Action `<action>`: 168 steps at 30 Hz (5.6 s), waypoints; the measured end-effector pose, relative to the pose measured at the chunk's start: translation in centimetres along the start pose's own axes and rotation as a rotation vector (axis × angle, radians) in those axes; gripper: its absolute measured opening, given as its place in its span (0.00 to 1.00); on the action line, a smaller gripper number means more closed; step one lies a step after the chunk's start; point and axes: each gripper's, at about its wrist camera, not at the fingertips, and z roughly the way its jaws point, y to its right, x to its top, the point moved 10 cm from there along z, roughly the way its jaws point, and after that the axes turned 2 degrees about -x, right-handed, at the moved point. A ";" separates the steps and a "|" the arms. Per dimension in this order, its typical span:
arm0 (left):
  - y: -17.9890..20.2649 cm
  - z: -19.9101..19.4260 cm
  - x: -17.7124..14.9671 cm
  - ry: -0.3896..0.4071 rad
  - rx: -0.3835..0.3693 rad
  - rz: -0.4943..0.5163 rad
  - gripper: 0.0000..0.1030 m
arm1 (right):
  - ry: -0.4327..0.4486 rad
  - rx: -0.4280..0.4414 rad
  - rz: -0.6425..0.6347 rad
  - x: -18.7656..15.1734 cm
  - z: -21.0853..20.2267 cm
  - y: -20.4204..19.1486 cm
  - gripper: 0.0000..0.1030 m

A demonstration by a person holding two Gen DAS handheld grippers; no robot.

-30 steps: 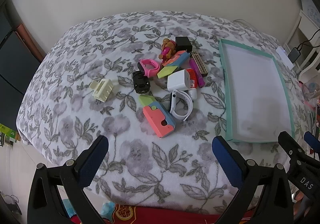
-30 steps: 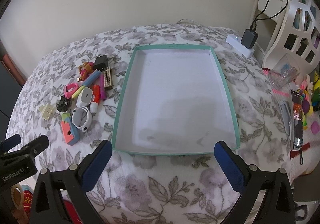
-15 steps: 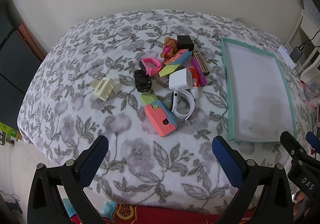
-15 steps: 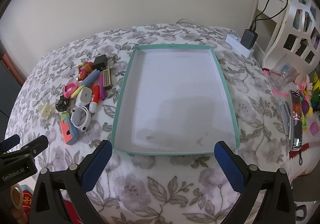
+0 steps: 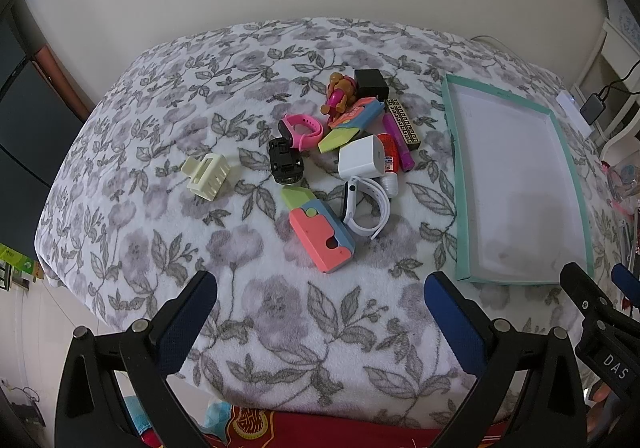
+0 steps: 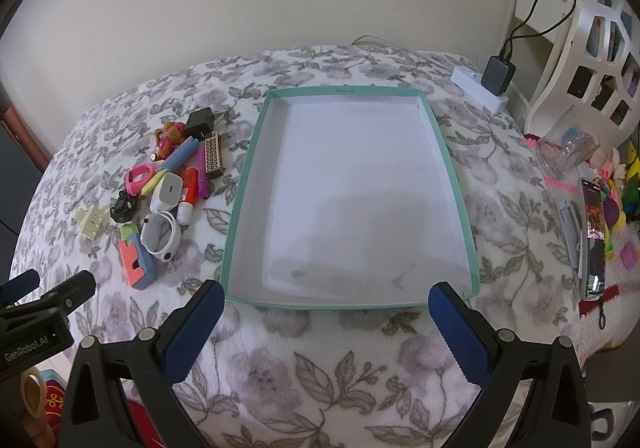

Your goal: Organize rigid objects

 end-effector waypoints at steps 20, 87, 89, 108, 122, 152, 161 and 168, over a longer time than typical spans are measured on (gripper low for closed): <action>0.0 0.2 -0.1 -0.007 0.004 -0.003 1.00 | -0.005 -0.001 -0.003 0.0 0.1 -0.1 1.00; -5.9 10.9 2.5 -0.283 0.051 -0.436 1.00 | -0.285 0.248 -0.234 0.6 12.9 -22.5 0.50; -4.6 11.1 2.8 -0.286 0.036 -0.421 1.00 | -0.294 0.246 -0.221 0.5 12.6 -22.2 0.50; 3.0 14.1 2.7 -0.318 0.019 -0.259 0.86 | -0.372 0.210 -0.152 -1.0 11.5 -18.9 0.50; 8.0 15.1 3.3 -0.314 0.000 -0.179 0.56 | -0.385 0.202 -0.178 -1.5 11.6 -19.0 0.50; 4.0 9.6 6.2 -0.169 -0.009 -0.265 0.47 | -0.311 0.218 -0.163 0.9 9.7 -19.9 0.49; 2.2 6.2 6.6 -0.078 -0.042 -0.262 0.38 | -0.213 0.223 -0.110 3.7 8.4 -20.1 0.49; 2.2 7.3 6.2 -0.088 -0.046 -0.273 0.37 | -0.219 0.218 -0.088 3.5 8.7 -18.9 0.49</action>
